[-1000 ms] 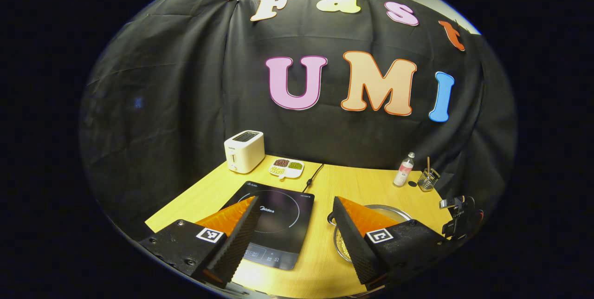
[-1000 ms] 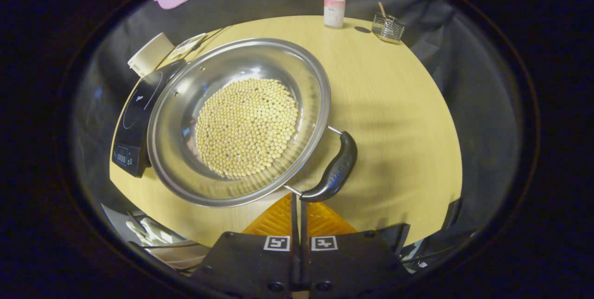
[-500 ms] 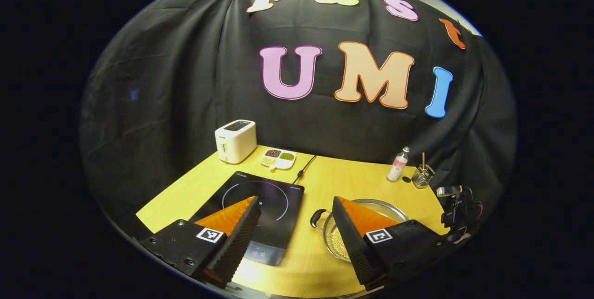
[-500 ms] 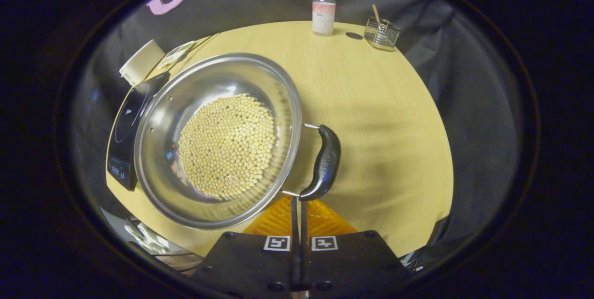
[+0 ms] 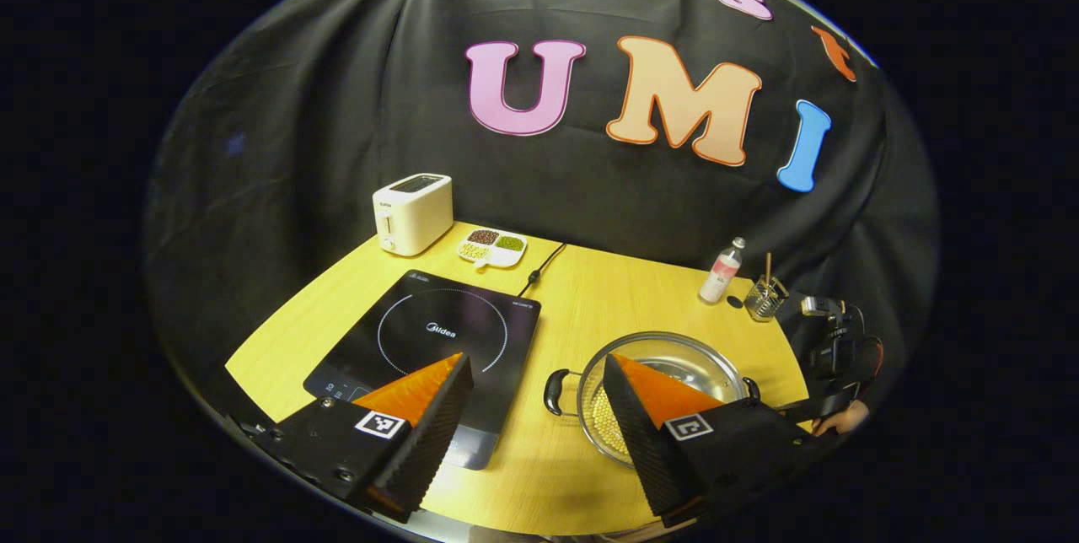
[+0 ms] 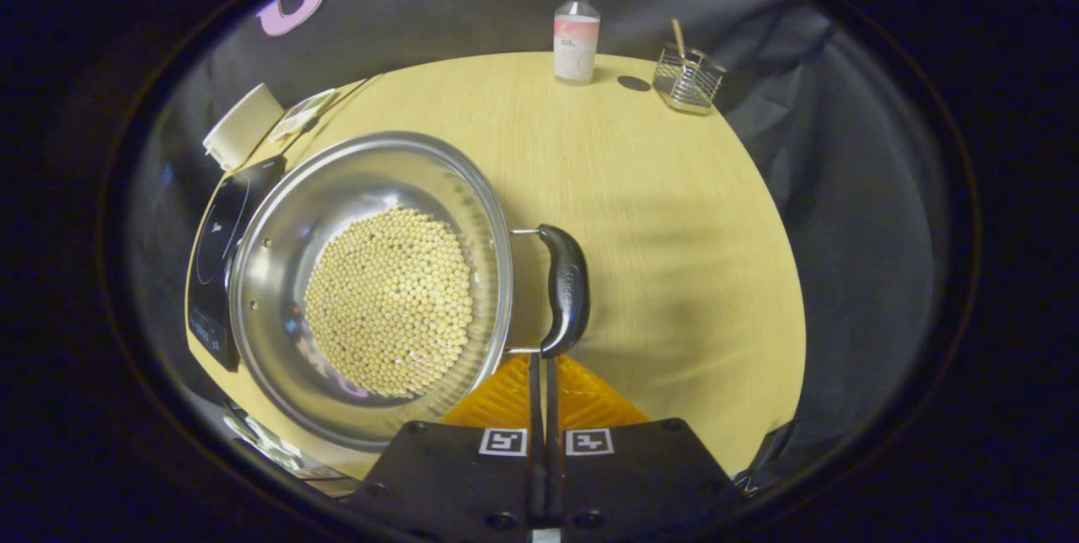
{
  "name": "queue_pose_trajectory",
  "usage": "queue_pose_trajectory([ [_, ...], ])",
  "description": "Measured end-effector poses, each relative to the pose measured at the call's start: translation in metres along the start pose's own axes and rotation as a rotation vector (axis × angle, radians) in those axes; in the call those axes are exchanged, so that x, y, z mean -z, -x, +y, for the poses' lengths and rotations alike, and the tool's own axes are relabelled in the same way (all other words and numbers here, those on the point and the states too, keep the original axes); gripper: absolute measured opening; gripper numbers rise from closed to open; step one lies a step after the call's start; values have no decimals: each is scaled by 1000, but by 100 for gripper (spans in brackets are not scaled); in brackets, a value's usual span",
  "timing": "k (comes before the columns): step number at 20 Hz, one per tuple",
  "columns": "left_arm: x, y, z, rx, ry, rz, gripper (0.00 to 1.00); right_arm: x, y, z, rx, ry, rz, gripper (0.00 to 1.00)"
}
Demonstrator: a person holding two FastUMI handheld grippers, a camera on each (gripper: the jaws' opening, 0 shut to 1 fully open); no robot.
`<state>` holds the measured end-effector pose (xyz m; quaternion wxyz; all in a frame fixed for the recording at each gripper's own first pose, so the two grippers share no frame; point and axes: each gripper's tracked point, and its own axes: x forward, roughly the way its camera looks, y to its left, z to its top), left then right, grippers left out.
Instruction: First push the handle of the pot to place it horizontally, then grasp the pot with both hands and set it on the induction cooktop.
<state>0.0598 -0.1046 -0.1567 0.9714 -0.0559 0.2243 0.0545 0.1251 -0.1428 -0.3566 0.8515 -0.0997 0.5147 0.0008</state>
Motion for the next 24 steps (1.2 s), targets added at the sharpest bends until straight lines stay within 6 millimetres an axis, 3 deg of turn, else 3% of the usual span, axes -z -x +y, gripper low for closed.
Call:
queue_pose_trajectory([
  [1, 2, 0, 1, -4, 2, 3, 96, 1, -2, -1, -1, -3, 1, 2],
  [5, 7, -6, 4, -16, 16, 16, 96, 10, -5, -9, -1, 11, 24, 3],
  [9, 11, -9, 2, -17, 19, 24, 100, 24, -2, -30, 23, 6, 50, 2],
  [13, 19, -13, -3, -7, -7, 48, 96, 29, 8, -46, 12, -67, 58, 6],
  [18, 38, -21, -12, 22, -38, 126, 96, 22, 22, -48, -52, -203, 54, 77],
  [20, 49, -25, -18, 33, -42, 171, 96, 16, 25, -47, -72, -229, 43, 93],
  [24, 55, -40, -26, 54, -55, 224, 96, -1, 34, -40, -120, -253, 18, 94],
])
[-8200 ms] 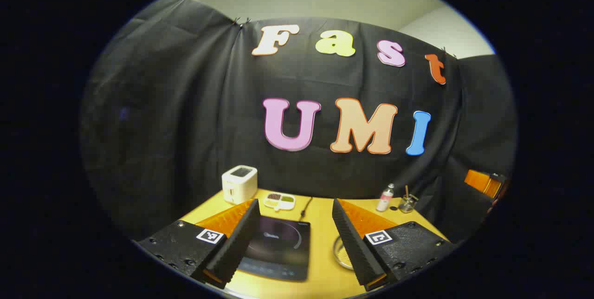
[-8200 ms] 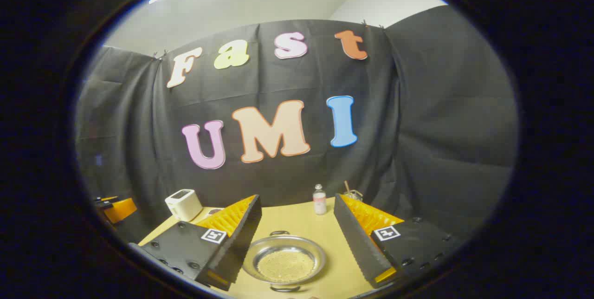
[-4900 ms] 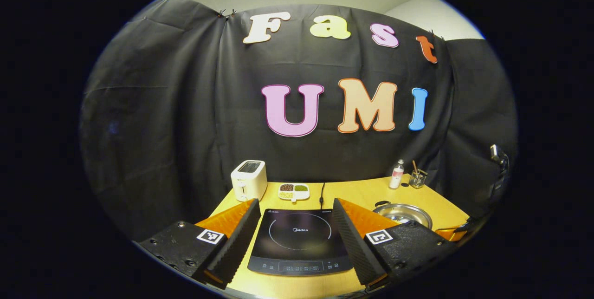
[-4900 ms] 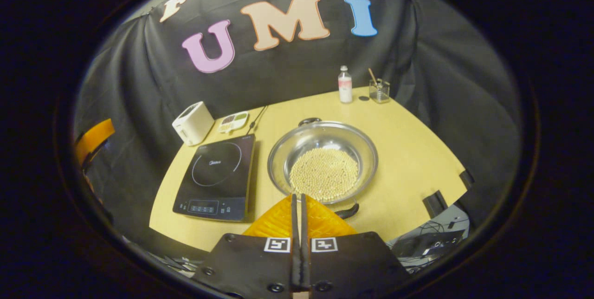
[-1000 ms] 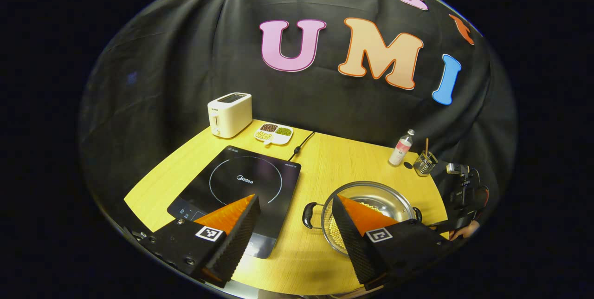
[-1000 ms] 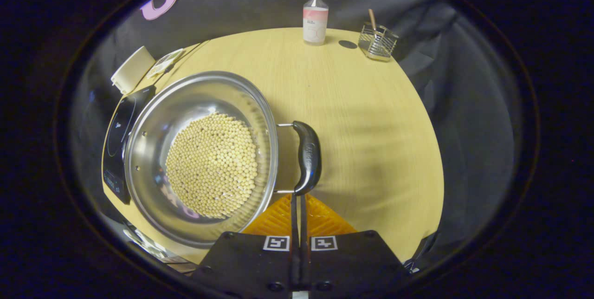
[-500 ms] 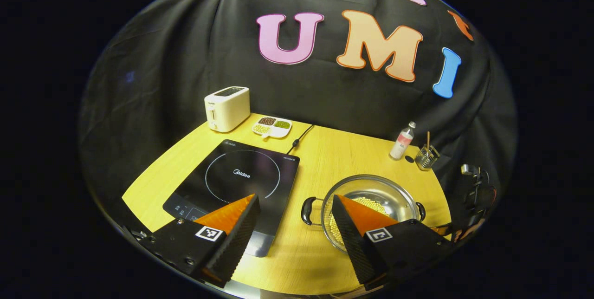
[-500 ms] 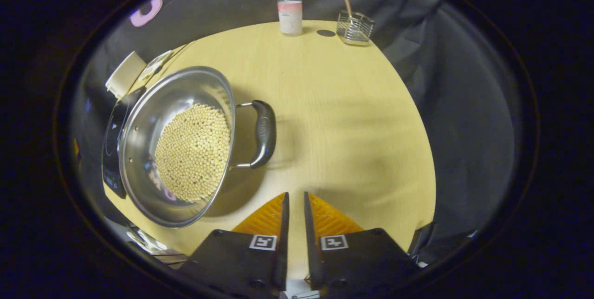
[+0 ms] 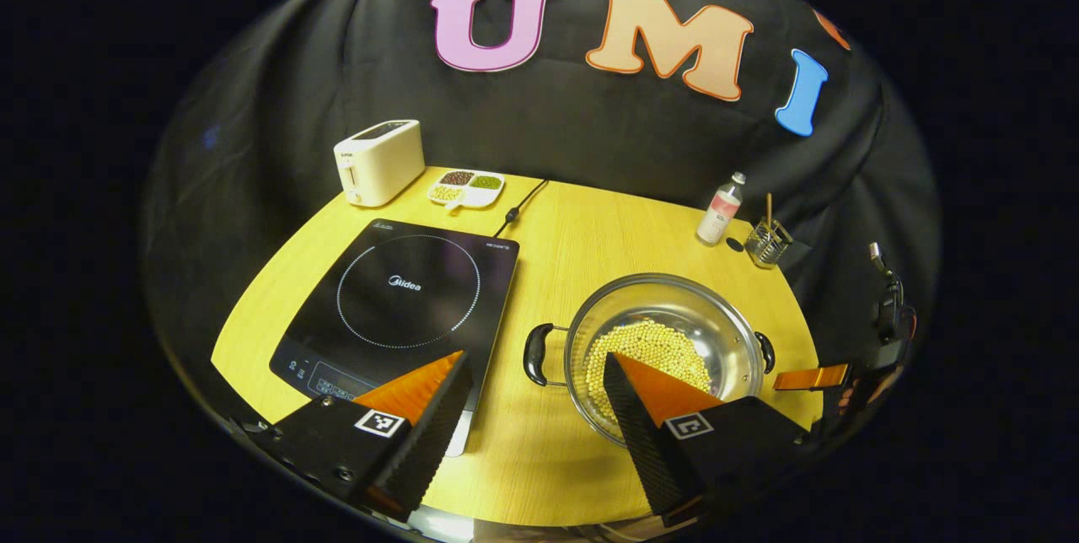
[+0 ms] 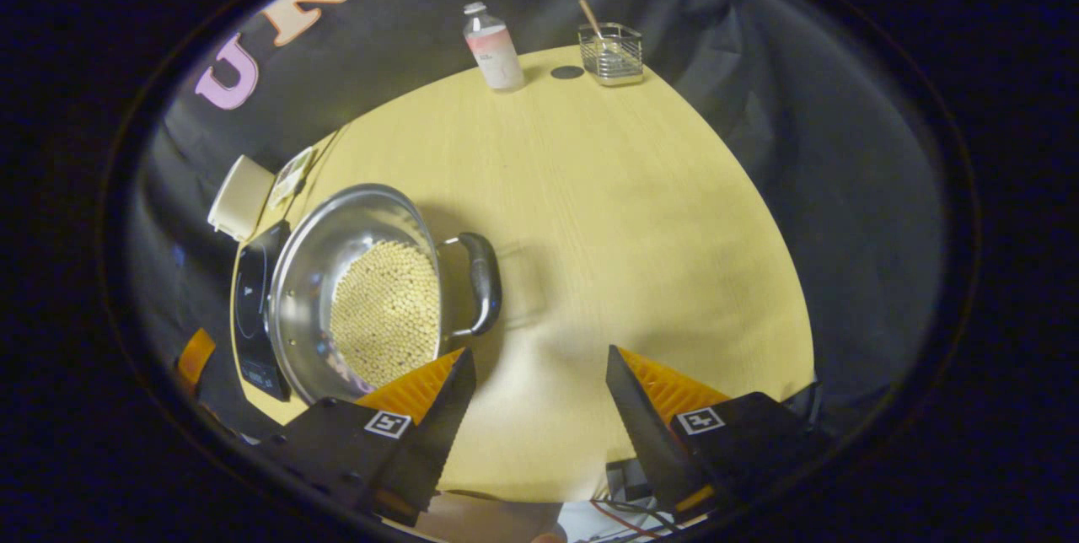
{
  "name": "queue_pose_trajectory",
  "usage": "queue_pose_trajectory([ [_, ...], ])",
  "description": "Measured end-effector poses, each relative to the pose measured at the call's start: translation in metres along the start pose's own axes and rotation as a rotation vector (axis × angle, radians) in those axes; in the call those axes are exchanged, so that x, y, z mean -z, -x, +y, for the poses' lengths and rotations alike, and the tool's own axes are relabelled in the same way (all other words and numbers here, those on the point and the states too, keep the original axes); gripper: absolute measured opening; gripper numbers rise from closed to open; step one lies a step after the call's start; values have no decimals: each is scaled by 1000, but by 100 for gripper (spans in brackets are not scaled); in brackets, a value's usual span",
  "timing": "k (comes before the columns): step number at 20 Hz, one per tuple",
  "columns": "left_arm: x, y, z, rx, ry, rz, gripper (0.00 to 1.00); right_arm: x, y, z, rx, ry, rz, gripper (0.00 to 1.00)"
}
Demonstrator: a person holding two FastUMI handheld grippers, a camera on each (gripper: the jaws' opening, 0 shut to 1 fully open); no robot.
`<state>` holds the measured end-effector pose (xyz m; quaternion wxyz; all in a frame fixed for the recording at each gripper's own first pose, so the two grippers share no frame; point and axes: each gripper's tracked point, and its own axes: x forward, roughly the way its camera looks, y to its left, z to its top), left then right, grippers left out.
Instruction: First push the handle of the pot to place it horizontally, then grasp the pot with both hands and set it on the induction cooktop.
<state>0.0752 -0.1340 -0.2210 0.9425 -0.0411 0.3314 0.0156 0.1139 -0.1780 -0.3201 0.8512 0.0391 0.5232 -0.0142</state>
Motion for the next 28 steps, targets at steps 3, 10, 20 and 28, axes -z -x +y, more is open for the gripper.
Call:
queue_pose_trajectory([
  [3, 0, -16, 1, 13, -14, 44, 96, -14, 3, 11, -43, 0, -18, 94],
  [10, 24, -55, -11, 106, 77, 284, 96, -25, -24, 26, -94, 17, 31, 92],
  [20, 49, -102, -6, 83, 99, 465, 94, -22, -55, 35, -126, 24, 99, 95],
  [28, 74, -127, -12, 101, 131, 580, 71, -15, -72, 42, -136, 29, 139, 77],
])
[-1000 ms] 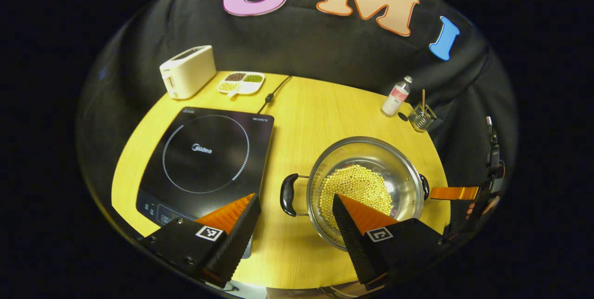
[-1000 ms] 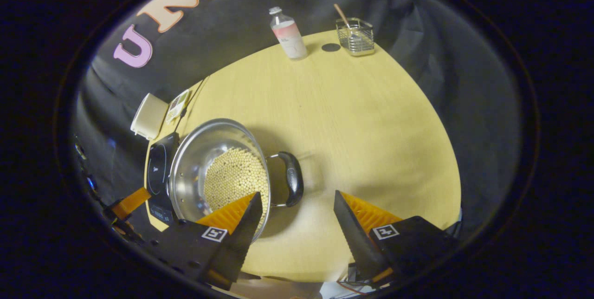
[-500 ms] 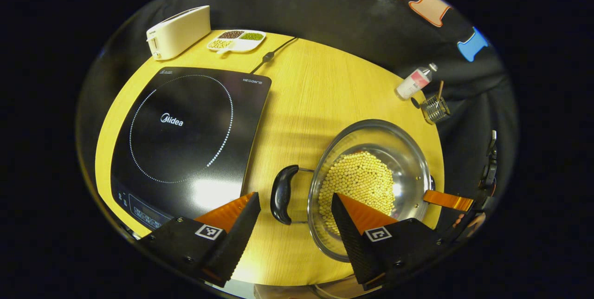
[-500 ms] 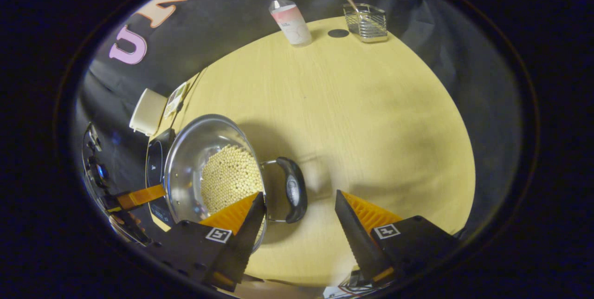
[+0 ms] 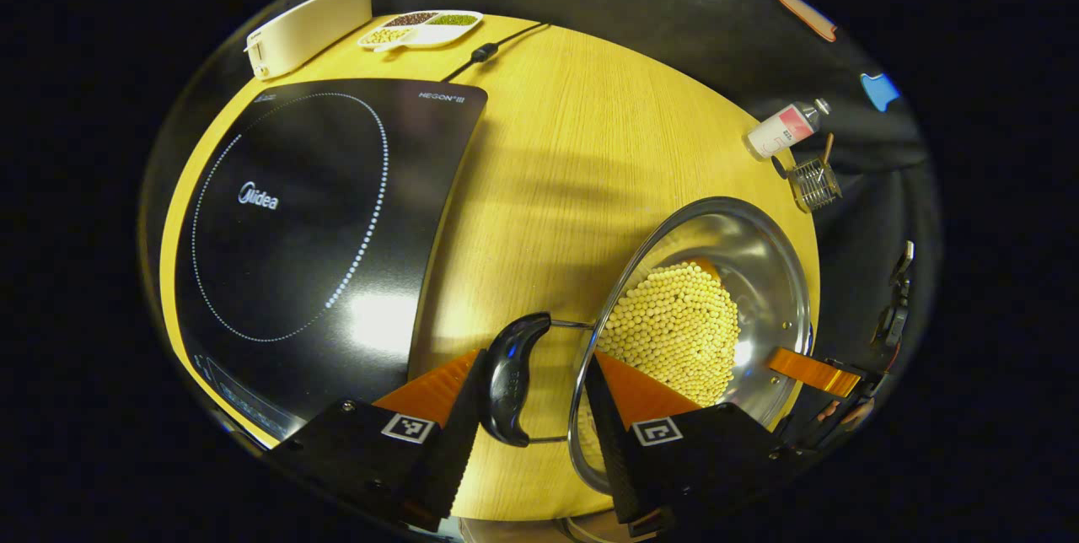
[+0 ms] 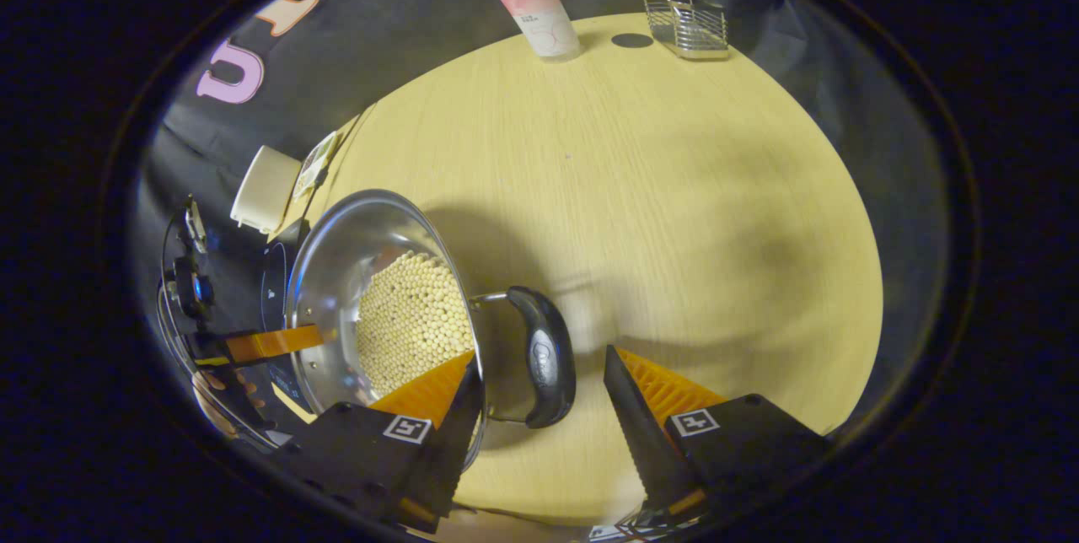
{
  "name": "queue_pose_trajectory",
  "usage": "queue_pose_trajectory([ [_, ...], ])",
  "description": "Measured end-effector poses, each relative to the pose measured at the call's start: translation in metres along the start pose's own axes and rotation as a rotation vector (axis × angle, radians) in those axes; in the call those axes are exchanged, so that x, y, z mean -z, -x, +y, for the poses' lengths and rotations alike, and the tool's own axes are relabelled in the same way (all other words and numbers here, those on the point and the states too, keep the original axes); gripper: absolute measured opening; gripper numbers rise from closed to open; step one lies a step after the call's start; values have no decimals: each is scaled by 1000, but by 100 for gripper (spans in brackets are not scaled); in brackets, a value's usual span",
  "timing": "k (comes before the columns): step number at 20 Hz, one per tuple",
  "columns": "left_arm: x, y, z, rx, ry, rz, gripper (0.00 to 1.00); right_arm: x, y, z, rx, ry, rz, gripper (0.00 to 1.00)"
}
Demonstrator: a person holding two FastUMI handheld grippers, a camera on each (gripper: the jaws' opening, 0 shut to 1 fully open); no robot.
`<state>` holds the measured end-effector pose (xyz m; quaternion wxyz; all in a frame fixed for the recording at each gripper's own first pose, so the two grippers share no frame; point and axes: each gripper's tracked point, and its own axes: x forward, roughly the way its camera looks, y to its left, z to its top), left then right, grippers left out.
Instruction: First push the handle of the pot to place it horizontally, then grasp the pot with both hands and set it on the induction cooktop.
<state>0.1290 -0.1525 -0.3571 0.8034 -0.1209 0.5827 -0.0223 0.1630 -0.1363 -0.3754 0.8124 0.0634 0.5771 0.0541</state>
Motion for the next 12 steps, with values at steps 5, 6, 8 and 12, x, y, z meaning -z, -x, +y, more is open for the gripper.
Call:
queue_pose_trajectory([
  [5, 2, -4, 1, 17, -14, 29, 64, -2, -5, 14, -57, -44, 29, 66],
  [6, 3, -4, 2, 15, -20, 37, 64, -1, -11, 13, -48, -38, 30, 55],
  [8, 2, -7, 3, 26, -25, 49, 64, 4, -14, 11, -36, -26, 51, 52],
  [12, 3, -5, 4, 33, -48, 52, 60, 4, -16, 14, -72, -45, 68, 47],
])
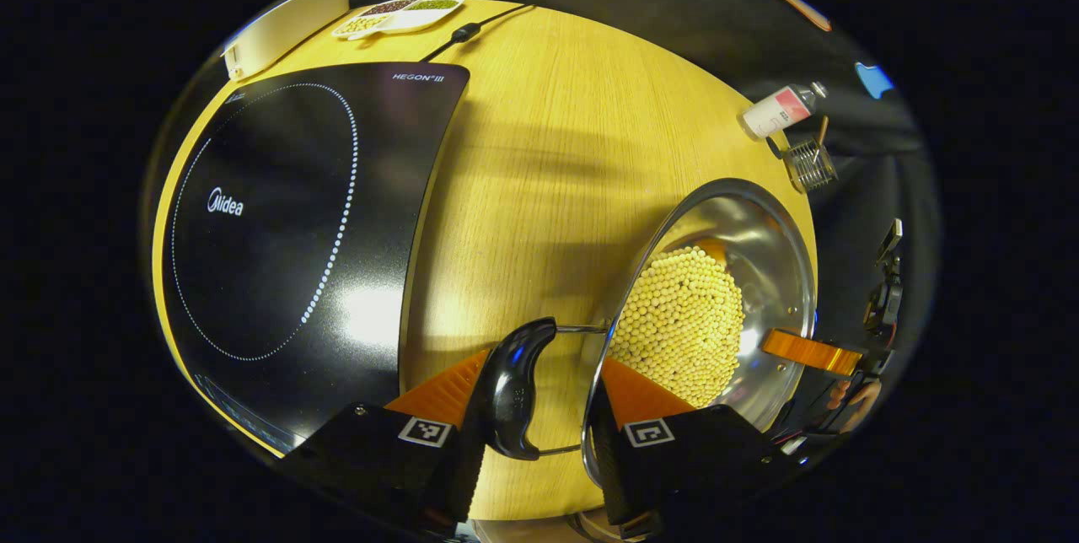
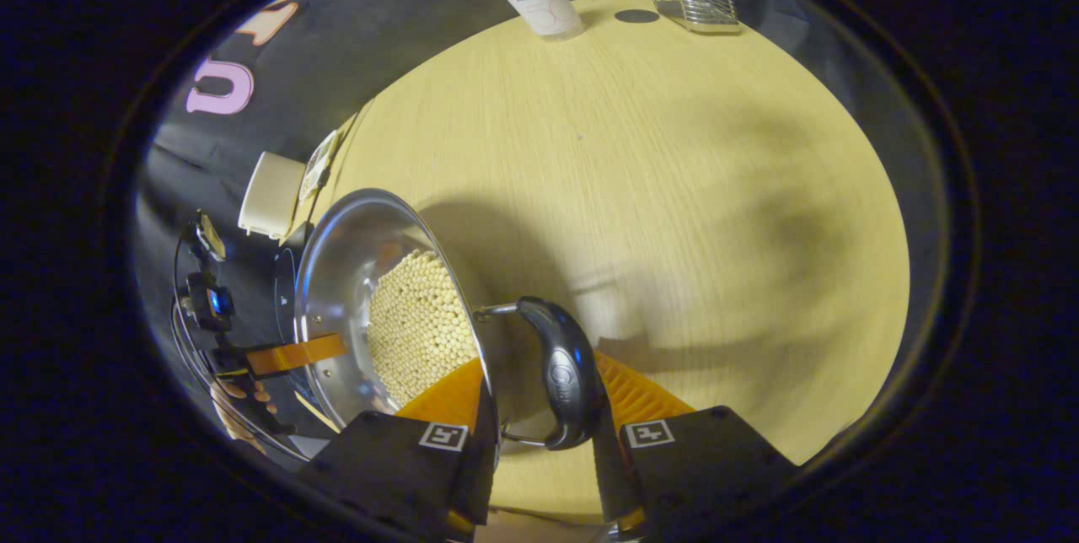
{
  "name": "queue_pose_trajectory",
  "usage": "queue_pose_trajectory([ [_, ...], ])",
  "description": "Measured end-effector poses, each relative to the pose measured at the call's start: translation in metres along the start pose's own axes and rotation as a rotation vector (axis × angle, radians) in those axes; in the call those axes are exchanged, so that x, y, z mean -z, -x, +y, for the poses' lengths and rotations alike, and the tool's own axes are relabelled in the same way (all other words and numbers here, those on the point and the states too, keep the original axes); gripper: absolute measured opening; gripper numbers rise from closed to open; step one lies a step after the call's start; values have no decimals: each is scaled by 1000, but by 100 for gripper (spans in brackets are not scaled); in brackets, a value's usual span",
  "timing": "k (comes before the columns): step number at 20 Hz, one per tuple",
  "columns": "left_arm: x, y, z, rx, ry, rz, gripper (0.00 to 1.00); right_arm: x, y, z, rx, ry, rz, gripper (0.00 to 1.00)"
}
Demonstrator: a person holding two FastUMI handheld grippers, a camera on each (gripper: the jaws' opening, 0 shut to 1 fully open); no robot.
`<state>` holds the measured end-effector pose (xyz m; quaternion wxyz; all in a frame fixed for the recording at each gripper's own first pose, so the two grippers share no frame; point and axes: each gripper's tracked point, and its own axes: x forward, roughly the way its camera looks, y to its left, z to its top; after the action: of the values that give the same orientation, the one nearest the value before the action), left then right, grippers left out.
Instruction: First push the handle of the pot to place it horizontally, then grasp the pot with both hands and set it on the induction cooktop.
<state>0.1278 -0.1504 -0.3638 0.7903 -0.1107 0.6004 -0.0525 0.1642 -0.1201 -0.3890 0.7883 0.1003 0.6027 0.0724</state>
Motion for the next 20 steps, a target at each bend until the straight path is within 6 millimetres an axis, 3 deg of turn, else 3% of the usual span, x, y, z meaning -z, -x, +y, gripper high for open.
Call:
queue_pose_trajectory([
  [1, 0, -1, 0, 0, 7, -4, 62, -2, -1, 0, -1, 0, -6, 47],
  [2, 0, -1, -1, 2, 16, -3, 58, -5, 1, -1, -1, -4, -22, 53],
  [5, 3, 0, -1, -3, 27, -9, 56, -2, 1, -1, 11, -1, -29, 39],
  [6, 4, 2, -2, -2, 28, -11, 55, -2, 3, -1, 10, -1, -30, 39],
  [7, 3, 3, -3, 2, 27, -18, 55, -2, 6, -1, 6, -5, -36, 46],
  [14, -6, 5, 1, 23, 15, -24, 55, 6, 32, 8, -4, 9, -67, 46],
  [20, -14, 7, 4, 0, -25, -51, 55, 32, 60, 31, -31, -13, -92, 46],
])
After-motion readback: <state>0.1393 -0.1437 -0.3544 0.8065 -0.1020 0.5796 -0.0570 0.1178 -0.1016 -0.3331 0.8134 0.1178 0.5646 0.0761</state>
